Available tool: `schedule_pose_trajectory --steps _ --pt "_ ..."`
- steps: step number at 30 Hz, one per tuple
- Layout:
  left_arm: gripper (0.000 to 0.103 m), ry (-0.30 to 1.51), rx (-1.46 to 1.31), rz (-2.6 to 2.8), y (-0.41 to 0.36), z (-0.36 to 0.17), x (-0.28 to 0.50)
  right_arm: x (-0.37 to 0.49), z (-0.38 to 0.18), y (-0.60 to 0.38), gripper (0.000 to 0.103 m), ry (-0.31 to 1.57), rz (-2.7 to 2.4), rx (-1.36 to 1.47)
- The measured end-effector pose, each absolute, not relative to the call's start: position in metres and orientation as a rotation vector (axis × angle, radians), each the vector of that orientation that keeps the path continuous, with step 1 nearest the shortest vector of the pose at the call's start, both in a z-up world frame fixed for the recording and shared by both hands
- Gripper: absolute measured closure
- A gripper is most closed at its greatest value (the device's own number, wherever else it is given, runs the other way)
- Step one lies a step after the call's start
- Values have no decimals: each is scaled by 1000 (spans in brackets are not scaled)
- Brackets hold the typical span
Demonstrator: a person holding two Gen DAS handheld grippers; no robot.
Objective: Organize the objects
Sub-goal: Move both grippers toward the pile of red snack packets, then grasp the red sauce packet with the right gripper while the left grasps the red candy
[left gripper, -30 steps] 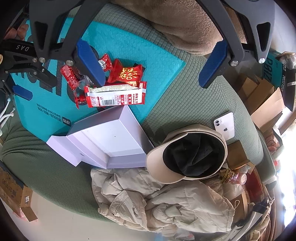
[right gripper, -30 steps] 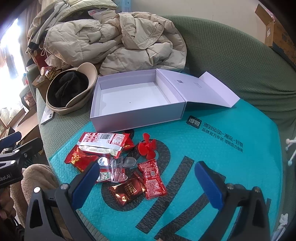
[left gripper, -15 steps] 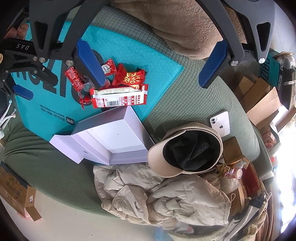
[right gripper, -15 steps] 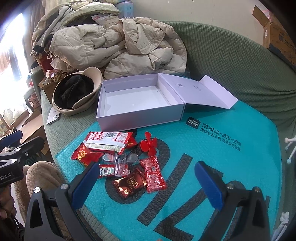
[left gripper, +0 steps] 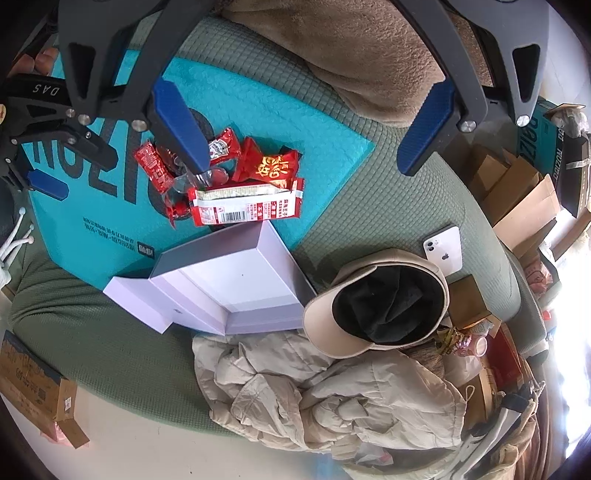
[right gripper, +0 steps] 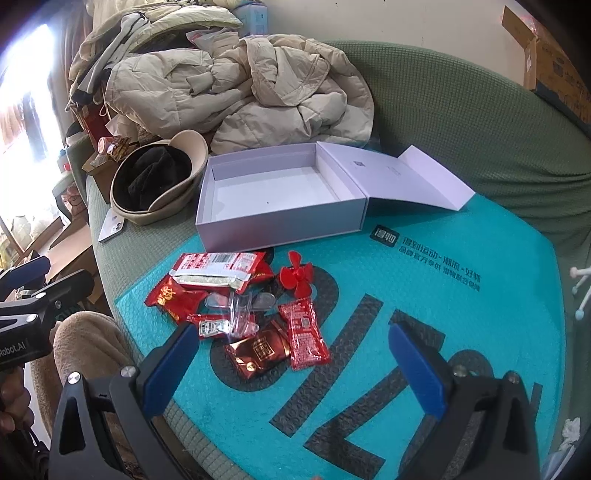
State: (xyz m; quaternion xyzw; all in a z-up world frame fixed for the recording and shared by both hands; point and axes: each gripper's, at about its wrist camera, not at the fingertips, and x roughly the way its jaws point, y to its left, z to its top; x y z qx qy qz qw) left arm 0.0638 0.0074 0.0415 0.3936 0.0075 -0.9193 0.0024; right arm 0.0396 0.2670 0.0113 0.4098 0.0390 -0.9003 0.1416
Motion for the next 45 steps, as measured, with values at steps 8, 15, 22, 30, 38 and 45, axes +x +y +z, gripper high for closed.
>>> schedule_pose_trajectory --steps 8,15,22,30,38,45 --pt "1 -11 1340 -2832 16 17 51 29 -16 266 0 111 -2544 1259" --pt "1 -17 1415 -2808 19 -1 33 12 -34 266 0 111 -2513 1321" --pt "1 -15 1474 -2817 21 -14 16 1 -51 264 0 117 -2470 1371" --pt "1 66 1551 -2845 23 -28 -1 -11 -68 261 1 151 -2433 1416" --pt "1 86 1582 -2806 17 -40 -14 -23 -73 262 17 136 -2437 1404" --pt "1 68 1644 -2797 21 -52 -24 -32 -81 266 33 118 -2431 1440"
